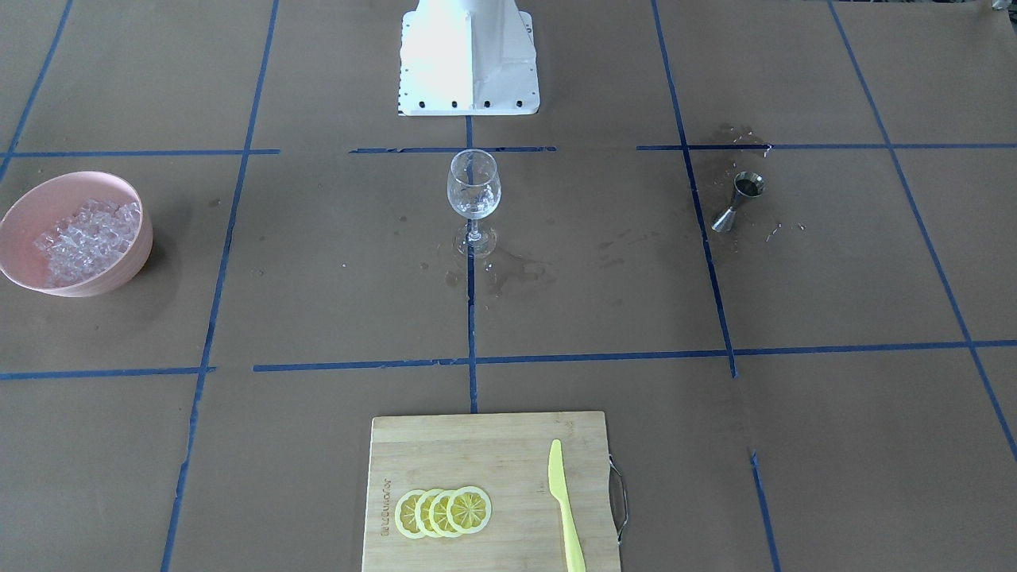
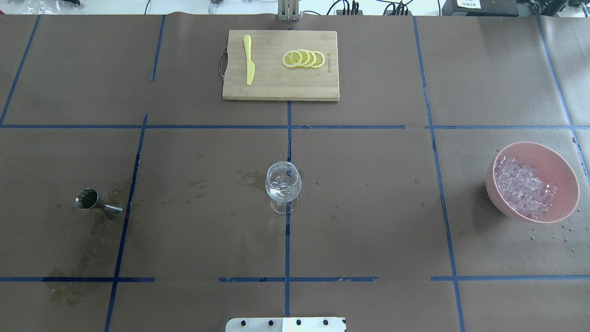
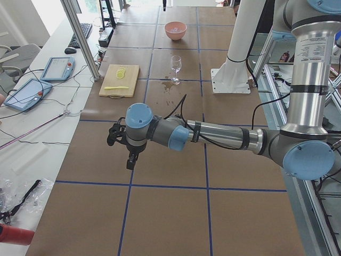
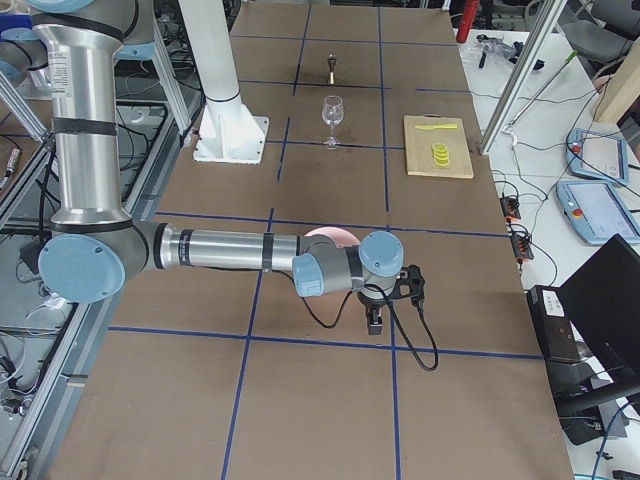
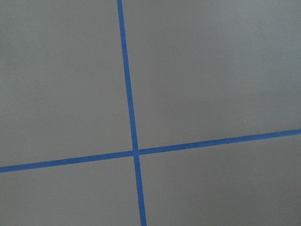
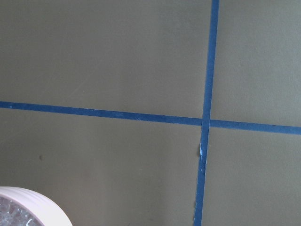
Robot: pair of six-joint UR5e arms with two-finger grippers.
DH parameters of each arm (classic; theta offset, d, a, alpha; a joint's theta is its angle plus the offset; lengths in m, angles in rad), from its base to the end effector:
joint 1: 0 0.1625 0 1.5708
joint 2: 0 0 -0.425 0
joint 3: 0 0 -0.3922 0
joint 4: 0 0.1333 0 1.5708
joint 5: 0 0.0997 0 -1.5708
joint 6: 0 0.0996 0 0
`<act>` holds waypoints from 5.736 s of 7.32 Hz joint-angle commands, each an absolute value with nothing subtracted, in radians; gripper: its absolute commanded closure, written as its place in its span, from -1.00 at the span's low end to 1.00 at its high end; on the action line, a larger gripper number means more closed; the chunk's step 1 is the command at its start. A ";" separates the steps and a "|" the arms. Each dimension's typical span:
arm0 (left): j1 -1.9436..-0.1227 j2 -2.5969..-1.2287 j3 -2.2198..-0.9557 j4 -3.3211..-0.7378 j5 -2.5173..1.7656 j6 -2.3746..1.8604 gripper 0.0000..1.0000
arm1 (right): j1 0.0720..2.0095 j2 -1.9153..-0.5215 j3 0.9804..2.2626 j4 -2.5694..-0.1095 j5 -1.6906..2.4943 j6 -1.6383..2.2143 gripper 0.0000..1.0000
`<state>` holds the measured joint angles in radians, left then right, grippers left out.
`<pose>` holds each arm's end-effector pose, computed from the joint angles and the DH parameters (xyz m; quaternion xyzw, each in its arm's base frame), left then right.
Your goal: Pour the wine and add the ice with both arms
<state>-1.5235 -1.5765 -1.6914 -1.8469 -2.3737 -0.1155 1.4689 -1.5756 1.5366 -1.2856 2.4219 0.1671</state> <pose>-0.0375 -0.5127 0.5627 0.1522 0.3966 0.0473 0.9041 0.0070 -0.5059 0.6422 0.0559 -0.4210 -0.0212 0.9051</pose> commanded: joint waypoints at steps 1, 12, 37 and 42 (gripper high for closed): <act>-1.409 -1.571 -1.695 -2.012 -2.411 -0.124 -1.00 | 1.467 -1.569 1.543 -1.203 2.415 0.338 -1.00; -0.688 -1.121 -1.717 -3.178 -1.688 -0.800 -0.98 | 1.402 -1.572 1.543 -1.126 2.431 0.368 -1.00; -0.009 -1.400 -1.556 -2.965 -0.394 -1.128 -0.86 | 1.404 -1.580 1.552 -1.127 2.488 0.368 -1.00; -0.020 -1.416 -1.536 -2.967 -0.394 -1.124 -0.18 | 1.404 -1.585 1.568 -1.127 2.488 0.368 -1.00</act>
<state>-0.0194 -1.4127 -1.5375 -2.9662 -0.3942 -1.1251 1.4036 -1.5835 1.5638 -1.1263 2.4881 0.3681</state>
